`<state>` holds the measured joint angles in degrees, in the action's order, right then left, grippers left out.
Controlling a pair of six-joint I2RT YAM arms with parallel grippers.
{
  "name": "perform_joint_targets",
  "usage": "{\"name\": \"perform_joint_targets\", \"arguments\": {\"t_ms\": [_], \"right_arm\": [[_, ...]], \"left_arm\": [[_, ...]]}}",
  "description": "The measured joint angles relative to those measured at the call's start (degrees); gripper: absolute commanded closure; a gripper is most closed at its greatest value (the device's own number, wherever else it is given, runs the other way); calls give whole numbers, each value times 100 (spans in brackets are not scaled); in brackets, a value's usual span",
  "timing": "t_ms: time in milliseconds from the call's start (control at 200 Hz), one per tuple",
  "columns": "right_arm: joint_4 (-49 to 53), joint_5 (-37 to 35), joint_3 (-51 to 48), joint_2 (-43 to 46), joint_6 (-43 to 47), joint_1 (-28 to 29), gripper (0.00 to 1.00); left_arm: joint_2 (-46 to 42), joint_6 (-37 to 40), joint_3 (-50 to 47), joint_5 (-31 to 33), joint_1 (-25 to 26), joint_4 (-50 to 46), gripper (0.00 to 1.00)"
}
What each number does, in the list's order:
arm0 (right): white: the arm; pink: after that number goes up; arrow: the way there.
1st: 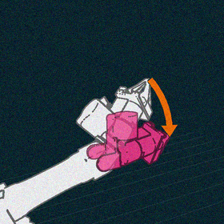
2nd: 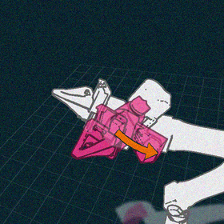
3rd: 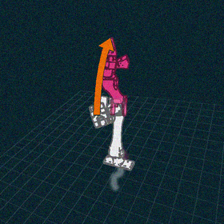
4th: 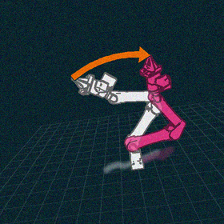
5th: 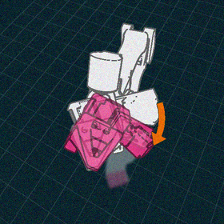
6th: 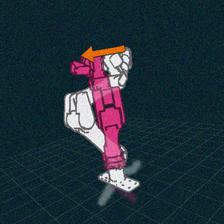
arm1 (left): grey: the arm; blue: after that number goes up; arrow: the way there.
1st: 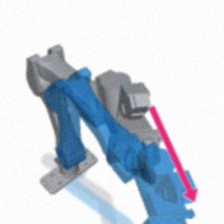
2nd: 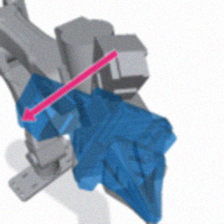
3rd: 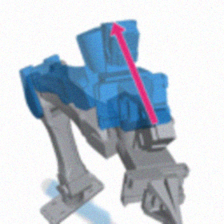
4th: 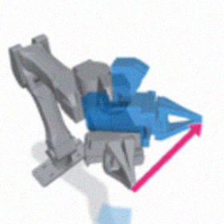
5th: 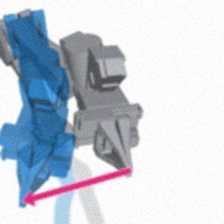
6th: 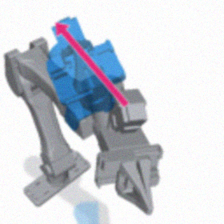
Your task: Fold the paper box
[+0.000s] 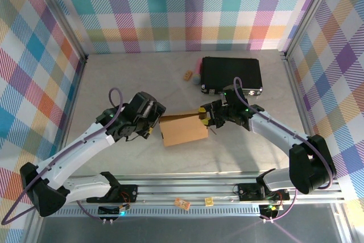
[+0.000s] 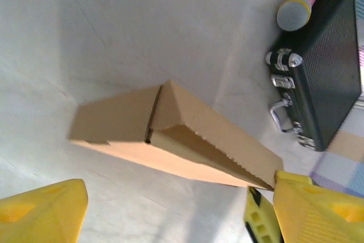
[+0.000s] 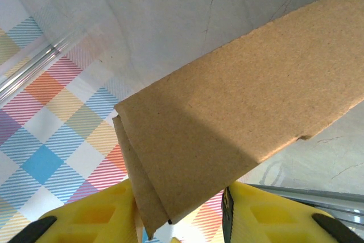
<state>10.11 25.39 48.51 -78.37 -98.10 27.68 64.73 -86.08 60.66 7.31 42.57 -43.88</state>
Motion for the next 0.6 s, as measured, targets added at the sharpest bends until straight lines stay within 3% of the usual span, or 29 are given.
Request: {"name": "perform_joint_targets", "arguments": {"t_ms": [315,600], "right_arm": [[0,0,-11,20,0,0,65],[-24,9,-52,50,0,-4,65]], "left_arm": [[66,-1952,-1150,-181,-2,1574,20],[66,-2494,-1346,-120,-2,2299,31]]}}
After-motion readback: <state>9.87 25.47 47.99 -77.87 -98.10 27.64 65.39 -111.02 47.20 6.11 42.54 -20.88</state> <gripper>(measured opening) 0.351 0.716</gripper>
